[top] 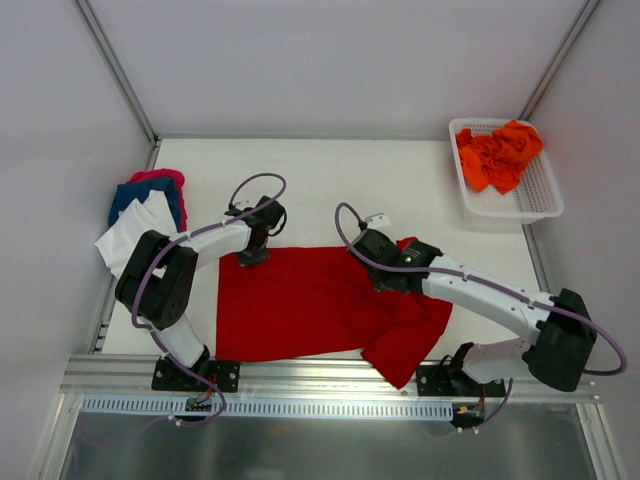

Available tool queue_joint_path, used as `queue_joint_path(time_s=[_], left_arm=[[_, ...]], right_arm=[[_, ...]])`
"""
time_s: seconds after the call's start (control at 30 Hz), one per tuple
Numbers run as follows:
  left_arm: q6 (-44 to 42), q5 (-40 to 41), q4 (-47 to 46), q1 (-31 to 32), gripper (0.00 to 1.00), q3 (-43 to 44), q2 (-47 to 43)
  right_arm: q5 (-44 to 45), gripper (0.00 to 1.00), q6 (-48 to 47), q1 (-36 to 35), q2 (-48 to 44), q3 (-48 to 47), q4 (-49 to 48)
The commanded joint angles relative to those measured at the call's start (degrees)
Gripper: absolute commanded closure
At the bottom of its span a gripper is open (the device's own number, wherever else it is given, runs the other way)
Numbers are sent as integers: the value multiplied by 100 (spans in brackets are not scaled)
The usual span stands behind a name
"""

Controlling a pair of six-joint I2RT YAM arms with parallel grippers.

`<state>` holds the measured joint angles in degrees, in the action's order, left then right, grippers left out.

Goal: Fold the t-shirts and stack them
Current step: Fold the tshirt

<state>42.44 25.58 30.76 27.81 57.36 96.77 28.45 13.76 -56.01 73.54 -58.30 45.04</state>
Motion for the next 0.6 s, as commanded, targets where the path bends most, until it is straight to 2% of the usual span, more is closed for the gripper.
queue_joint_path(time_s=[0.0,0.07,0.3,0.57], left_arm=[[-42,78,176,58,100,100,-71],[-34,113,176,58,100,73,-97],[-69,228,184,58,100,-6,-80],[-51,201,176,58,100,-32,-36]], right_arm=[[-85,86,-408,265,590,-120,-573],[-216,99,-488,371,871,-172,-759],[-586,100,-962,959,2163,-628,-1409],[-867,100,-1515,1680,2894,-1297,-1586]])
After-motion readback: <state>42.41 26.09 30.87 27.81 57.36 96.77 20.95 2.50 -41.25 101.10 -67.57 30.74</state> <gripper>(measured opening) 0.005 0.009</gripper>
